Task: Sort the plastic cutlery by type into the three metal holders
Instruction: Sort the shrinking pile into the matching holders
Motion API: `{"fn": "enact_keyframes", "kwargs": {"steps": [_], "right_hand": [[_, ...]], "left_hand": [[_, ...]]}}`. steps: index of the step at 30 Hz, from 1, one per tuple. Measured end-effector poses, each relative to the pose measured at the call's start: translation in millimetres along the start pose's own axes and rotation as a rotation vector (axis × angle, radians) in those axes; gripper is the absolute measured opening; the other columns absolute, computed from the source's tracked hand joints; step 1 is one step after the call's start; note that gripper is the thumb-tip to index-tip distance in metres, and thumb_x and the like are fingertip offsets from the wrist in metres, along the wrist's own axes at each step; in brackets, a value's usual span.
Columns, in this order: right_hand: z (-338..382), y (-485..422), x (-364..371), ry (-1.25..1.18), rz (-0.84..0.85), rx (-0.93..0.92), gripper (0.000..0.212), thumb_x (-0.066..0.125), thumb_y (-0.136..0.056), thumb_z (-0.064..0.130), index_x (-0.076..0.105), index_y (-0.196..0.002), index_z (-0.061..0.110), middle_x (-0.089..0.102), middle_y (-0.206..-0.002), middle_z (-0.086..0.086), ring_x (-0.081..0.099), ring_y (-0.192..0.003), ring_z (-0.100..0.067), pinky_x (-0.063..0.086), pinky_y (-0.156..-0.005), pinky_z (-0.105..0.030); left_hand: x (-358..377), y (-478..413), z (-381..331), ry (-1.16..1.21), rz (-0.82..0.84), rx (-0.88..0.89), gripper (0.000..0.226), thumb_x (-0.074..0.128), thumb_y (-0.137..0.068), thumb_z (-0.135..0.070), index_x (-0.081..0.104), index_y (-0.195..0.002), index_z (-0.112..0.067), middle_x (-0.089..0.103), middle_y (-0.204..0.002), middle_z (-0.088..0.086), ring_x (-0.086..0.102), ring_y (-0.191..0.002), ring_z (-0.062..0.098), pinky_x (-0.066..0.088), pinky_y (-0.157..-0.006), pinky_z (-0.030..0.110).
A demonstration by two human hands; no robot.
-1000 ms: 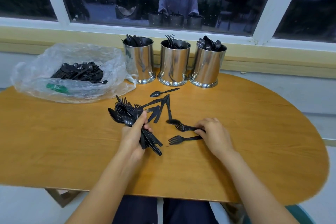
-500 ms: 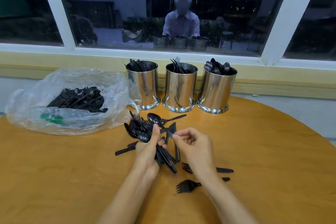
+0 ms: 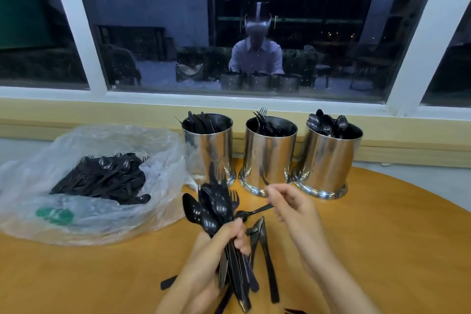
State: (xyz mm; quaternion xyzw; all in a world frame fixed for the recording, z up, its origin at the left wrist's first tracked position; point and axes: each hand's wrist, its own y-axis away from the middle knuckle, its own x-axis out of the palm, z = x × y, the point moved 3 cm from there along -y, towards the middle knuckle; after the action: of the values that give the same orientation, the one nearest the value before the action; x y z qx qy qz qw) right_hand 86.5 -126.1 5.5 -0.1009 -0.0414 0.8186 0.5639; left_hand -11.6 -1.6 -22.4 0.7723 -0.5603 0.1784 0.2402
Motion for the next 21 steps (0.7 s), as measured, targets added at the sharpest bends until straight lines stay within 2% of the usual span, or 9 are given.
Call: {"fn": "enact_keyframes", "kwargs": {"steps": [3,5,8,11,13,15,16,19,21], "right_hand": [[-10.9,-1.9,17.1,-0.275,0.253,0.291,0.036,0.061,-0.084,0.048,0.073,-0.104,0.021,0.069,-0.095,-0.002,0.061,-0.086,-0.016,0.050,-0.075,-0.028],[-8.7,2.1,22.3,-0.404,0.390,0.366,0.040,0.055,-0.089,0.048,0.073,-0.108,0.018,0.071,-0.100,-0.006,0.065,-0.089,-0.019,0.051,-0.086,-0.037],[-1.9,7.3,21.7,-0.430,0.507,0.401,0.037,0.052,-0.095,0.040,0.069,-0.100,0.008,0.068,-0.078,-0.005,0.061,-0.061,-0.012,0.052,-0.063,-0.024],[-6.1,7.6,19.3,-0.369,0.446,0.406,0.030,0.057,-0.093,0.038,0.070,-0.090,0.011,0.064,-0.071,-0.004,0.052,-0.049,-0.011,0.047,-0.053,-0.020],[-11.8,4.3,18.6,-0.340,0.363,0.340,0.026,0.054,-0.096,0.034,0.073,-0.103,0.018,0.074,-0.093,-0.002,0.068,-0.070,-0.012,0.051,-0.066,-0.021],[-17.8,1.0,19.0,-0.356,0.296,0.301,0.031,0.053,-0.095,0.037,0.071,-0.114,0.020,0.073,-0.111,-0.004,0.068,-0.099,-0.016,0.050,-0.087,-0.028],[-19.5,-0.2,18.1,-0.377,0.261,0.308,0.035,0.055,-0.093,0.039,0.069,-0.117,0.018,0.072,-0.114,-0.005,0.066,-0.101,-0.017,0.049,-0.089,-0.029],[-16.0,-3.5,9.7,-0.409,0.230,0.269,0.028,0.055,-0.095,0.027,0.070,-0.116,0.017,0.070,-0.107,-0.002,0.056,-0.081,-0.010,0.042,-0.068,-0.022],[-13.8,-6.2,4.1,-0.405,0.238,0.220,0.023,0.056,-0.095,0.017,0.073,-0.111,0.015,0.069,-0.099,0.000,0.055,-0.075,-0.006,0.043,-0.065,-0.020]], "left_hand": [[4.1,3.0,2.3,-0.030,0.122,-0.068,0.016,0.077,-0.081,-0.012,0.067,-0.072,-0.004,0.048,-0.069,0.013,0.047,-0.054,0.017,0.045,-0.054,0.030],[9.0,6.8,4.1,-0.074,0.199,-0.123,0.011,0.076,-0.074,-0.010,0.071,-0.080,-0.003,0.053,-0.073,0.015,0.048,-0.055,0.018,0.046,-0.055,0.031],[11.1,13.1,10.1,-0.087,0.280,-0.239,0.031,0.072,-0.076,-0.006,0.059,-0.103,0.000,0.055,-0.078,0.015,0.048,-0.054,0.017,0.048,-0.055,0.031],[11.1,16.3,14.1,-0.067,0.279,-0.293,0.033,0.071,-0.077,-0.001,0.061,-0.109,0.002,0.056,-0.082,0.016,0.051,-0.056,0.019,0.051,-0.057,0.033],[9.5,14.3,16.6,-0.065,0.216,-0.279,0.026,0.076,-0.078,0.000,0.068,-0.102,0.004,0.058,-0.080,0.016,0.055,-0.059,0.022,0.053,-0.058,0.033],[6.7,11.1,17.2,-0.122,0.131,-0.231,0.015,0.075,-0.074,-0.008,0.073,-0.086,0.001,0.059,-0.074,0.016,0.056,-0.059,0.022,0.054,-0.058,0.031],[4.6,8.8,17.1,-0.160,0.098,-0.208,0.013,0.074,-0.073,-0.012,0.072,-0.079,-0.001,0.059,-0.071,0.014,0.056,-0.057,0.021,0.053,-0.056,0.030],[-4.2,3.6,15.2,-0.182,-0.010,-0.157,0.027,0.083,-0.069,-0.019,0.069,-0.078,0.002,0.058,-0.063,0.010,0.054,-0.052,0.017,0.049,-0.051,0.025],[-6.6,4.6,12.8,-0.188,-0.042,-0.124,0.022,0.075,-0.075,-0.021,0.075,-0.080,0.000,0.059,-0.066,0.011,0.054,-0.054,0.016,0.049,-0.054,0.025]]}}
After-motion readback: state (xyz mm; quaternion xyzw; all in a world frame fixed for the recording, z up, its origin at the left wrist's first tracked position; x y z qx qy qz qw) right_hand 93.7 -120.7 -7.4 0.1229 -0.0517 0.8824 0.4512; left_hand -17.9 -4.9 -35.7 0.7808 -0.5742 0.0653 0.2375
